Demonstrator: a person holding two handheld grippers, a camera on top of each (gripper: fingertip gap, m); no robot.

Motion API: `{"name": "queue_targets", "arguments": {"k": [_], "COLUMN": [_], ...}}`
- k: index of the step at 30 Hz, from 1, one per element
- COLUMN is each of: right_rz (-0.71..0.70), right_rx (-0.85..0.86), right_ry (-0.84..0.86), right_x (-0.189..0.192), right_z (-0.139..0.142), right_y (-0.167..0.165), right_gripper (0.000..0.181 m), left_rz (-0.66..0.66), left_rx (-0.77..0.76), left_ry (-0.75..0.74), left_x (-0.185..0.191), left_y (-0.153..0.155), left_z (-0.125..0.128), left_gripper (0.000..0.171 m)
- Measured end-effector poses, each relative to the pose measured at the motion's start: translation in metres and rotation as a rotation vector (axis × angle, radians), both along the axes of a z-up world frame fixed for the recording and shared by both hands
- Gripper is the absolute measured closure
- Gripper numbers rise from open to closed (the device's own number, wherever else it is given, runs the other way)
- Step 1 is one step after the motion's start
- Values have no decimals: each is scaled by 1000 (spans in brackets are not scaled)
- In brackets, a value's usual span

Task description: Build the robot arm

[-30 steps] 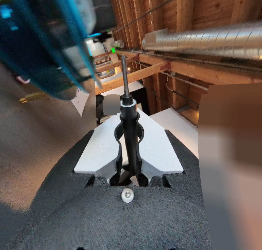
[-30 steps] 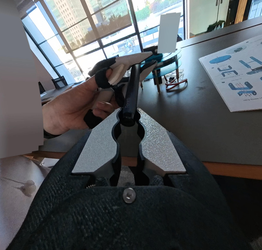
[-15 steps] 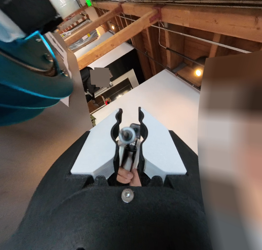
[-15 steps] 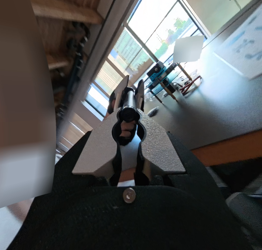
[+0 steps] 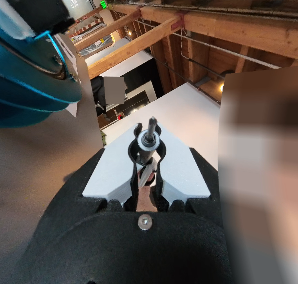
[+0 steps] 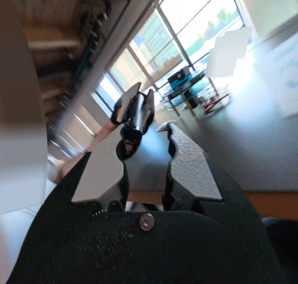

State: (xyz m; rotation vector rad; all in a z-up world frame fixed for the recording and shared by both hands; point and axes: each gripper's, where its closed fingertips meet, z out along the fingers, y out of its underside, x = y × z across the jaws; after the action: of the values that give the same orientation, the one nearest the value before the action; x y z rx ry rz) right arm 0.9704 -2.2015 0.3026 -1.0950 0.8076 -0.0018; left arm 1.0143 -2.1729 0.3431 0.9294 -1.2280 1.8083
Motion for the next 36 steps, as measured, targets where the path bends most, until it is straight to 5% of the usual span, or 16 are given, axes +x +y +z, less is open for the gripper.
{"name": "queue_targets", "arguments": {"k": [5,9,16,21,28,36], "right_rz": [-88,-65,-62,-17,-4,-171], "right_rx": [-594,-1063,-1371,-1436,-1483,-1195], "right_ry": [-511,-695,-764,-683,-799,-956], "right_x": [3,11,22,27,25,14], "right_z": [22,5,4,-9,-8,25], "right_y": [11,37,38,33,33,26], "right_gripper": [118,124,165,164,157,153], "left_rz": [28,35,16,3,-103,-131], "left_rx": [-10,39,-10,-2,24,-55], "left_ry": [129,133,180,174,169,190], "left_x": [5,1,-3,-4,-12,-11], "left_y": [4,-2,-6,-9,-18,-11], "left_z": [-14,-22,-18,-18,-17,-4], "left_gripper": [158,158,157,157,157,158]}}
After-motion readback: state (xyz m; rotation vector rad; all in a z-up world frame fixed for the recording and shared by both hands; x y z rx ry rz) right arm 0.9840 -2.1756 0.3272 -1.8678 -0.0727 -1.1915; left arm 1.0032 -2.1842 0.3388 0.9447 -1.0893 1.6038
